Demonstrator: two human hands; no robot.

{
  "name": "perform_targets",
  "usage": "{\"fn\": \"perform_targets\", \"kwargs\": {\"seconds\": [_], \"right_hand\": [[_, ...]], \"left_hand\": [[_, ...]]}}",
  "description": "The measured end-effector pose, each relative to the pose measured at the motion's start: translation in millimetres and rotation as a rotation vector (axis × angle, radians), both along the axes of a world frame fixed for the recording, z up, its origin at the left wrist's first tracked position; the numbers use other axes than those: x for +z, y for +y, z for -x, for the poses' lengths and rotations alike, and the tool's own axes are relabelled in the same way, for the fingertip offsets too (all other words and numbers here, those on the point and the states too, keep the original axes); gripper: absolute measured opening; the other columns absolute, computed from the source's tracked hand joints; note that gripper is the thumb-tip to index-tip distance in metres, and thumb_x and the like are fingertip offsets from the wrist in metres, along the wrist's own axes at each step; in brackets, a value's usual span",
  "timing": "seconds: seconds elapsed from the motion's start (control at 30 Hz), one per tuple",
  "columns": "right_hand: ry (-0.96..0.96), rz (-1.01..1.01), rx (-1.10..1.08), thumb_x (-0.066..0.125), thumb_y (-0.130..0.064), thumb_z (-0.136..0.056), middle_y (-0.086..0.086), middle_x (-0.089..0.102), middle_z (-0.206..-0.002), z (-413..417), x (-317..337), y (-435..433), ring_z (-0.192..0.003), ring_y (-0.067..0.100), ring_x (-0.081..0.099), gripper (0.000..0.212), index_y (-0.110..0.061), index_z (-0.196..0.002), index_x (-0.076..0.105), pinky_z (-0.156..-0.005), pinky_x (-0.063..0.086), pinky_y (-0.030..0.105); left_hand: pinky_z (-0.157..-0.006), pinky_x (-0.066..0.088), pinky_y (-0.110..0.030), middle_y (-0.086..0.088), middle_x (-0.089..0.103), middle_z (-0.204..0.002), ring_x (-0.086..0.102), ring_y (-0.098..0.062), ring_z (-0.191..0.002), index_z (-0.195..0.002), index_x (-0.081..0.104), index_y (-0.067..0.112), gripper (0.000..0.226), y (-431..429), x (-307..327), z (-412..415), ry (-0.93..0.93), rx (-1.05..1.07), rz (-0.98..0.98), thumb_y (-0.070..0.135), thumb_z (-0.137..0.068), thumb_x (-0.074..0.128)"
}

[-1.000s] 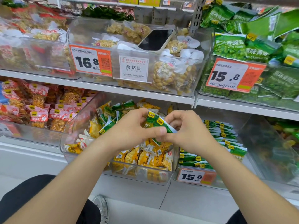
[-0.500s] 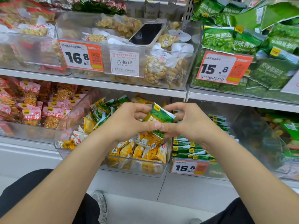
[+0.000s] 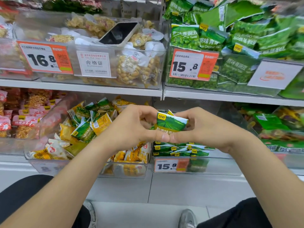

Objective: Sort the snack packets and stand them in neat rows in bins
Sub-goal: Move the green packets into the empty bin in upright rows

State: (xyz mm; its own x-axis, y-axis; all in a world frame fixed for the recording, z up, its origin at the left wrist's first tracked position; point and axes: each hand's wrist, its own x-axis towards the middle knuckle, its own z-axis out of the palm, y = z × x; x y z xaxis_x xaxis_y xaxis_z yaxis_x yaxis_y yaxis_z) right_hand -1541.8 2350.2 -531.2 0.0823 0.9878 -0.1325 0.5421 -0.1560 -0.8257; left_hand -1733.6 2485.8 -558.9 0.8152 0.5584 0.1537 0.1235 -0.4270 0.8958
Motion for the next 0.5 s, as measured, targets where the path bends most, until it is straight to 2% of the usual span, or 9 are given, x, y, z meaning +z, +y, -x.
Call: {"fn": "perform_targets", "kwargs": {"seconds": [0.03,0.07,0.1,0.2,0.3,0.33,0.4,0.43,0.5], "right_hand": [[0.056,0.001,0.002,0.086,-0.026,-0.089,0.016,0.078,-0.105,-10.0,-1.1,-5.0,-0.090,0.020,0.068,0.026,-0.018,-0.113,0.079,-0.085,0.056,0.055],[0.122,-0.002,-0.010,0.084,-0.023,-0.089,0.013,0.078,-0.103,-18.6,-2.4,-9.5,-0.091,0.017,0.069,0.025,-0.015,-0.112,0.079,-0.079,0.058,0.044],[0.180,-0.007,-0.021,0.082,-0.022,-0.089,0.014,0.078,-0.105,-26.3,-4.5,-13.3,-0.093,0.017,0.070,0.025,-0.013,-0.113,0.079,-0.082,0.058,0.037],[0.195,-0.067,-0.044,0.079,-0.022,-0.091,0.017,0.076,-0.115,-46.4,-16.3,-19.5,-0.099,0.025,0.072,0.026,-0.011,-0.114,0.079,-0.092,0.061,0.044],[0.107,-0.141,-0.089,0.078,-0.017,-0.095,0.010,0.077,-0.114,-74.0,-29.5,-20.1,-0.104,0.029,0.074,0.021,-0.014,-0.116,0.076,-0.095,0.060,0.053],[0.004,-0.166,-0.126,0.078,-0.021,-0.096,0.006,0.078,-0.111,-84.8,-33.4,-20.3,-0.106,0.029,0.074,0.021,-0.019,-0.117,0.075,-0.096,0.059,0.054],[-0.347,-0.148,-0.266,0.075,-0.034,-0.095,-0.003,0.077,-0.111,-106.0,-39.6,-23.3,-0.111,0.026,0.070,0.025,-0.030,-0.119,0.071,-0.096,0.057,0.049],[-0.515,-0.094,-0.343,0.073,-0.037,-0.096,-0.001,0.074,-0.117,-114.1,-41.5,-26.0,-0.117,0.028,0.065,0.030,-0.031,-0.125,0.068,-0.096,0.055,0.044],[-0.738,0.044,-0.427,0.071,-0.033,-0.099,0.011,0.068,-0.132,-125.6,-45.4,-31.4,-0.123,0.036,0.060,0.044,-0.022,-0.140,0.061,-0.093,0.052,0.040]], "left_hand": [[-0.073,0.058,-0.048,0.004,0.075,-0.093,0.071,-0.027,-0.078,-0.096,0.078,0.034,0.046,-1.6,-0.9,-6.7,-0.010,0.005,-0.022,0.050,-0.058,0.099],[-0.072,0.058,-0.045,0.005,0.075,-0.093,0.072,-0.027,-0.078,-0.095,0.078,0.033,0.050,-3.3,-2.8,-13.9,-0.021,0.021,-0.048,0.053,-0.054,0.100],[-0.072,0.059,-0.042,0.004,0.076,-0.093,0.072,-0.027,-0.079,-0.095,0.077,0.032,0.055,-5.9,-4.9,-21.2,-0.030,0.040,-0.078,0.054,-0.050,0.100],[-0.066,0.058,-0.029,0.010,0.074,-0.085,0.066,-0.009,-0.069,-0.093,0.074,0.032,0.057,-19.5,-11.7,-42.8,-0.036,0.100,-0.221,0.054,-0.047,0.100],[-0.068,0.054,-0.020,0.016,0.068,-0.091,0.065,-0.005,-0.074,-0.106,0.068,0.036,0.051,-33.7,-21.2,-62.7,-0.025,0.150,-0.392,0.052,-0.066,0.094],[-0.072,0.056,-0.022,0.016,0.066,-0.096,0.066,-0.003,-0.076,-0.113,0.066,0.034,0.046,-36.6,-25.7,-68.5,-0.018,0.158,-0.444,0.047,-0.076,0.090],[-0.079,0.059,-0.034,0.014,0.063,-0.105,0.066,-0.003,-0.080,-0.121,0.063,0.030,0.032,-40.0,-35.1,-78.3,-0.006,0.148,-0.529,0.033,-0.093,0.077],[-0.083,0.058,-0.038,0.013,0.062,-0.108,0.064,-0.003,-0.086,-0.123,0.062,0.029,0.027,-41.0,-40.4,-82.4,0.021,0.122,-0.568,0.030,-0.097,0.070],[-0.094,0.053,-0.041,0.012,0.060,-0.114,0.060,-0.010,-0.103,-0.125,0.061,0.028,0.022,-43.9,-50.5,-89.7,0.127,0.044,-0.637,0.030,-0.103,0.059]]}}
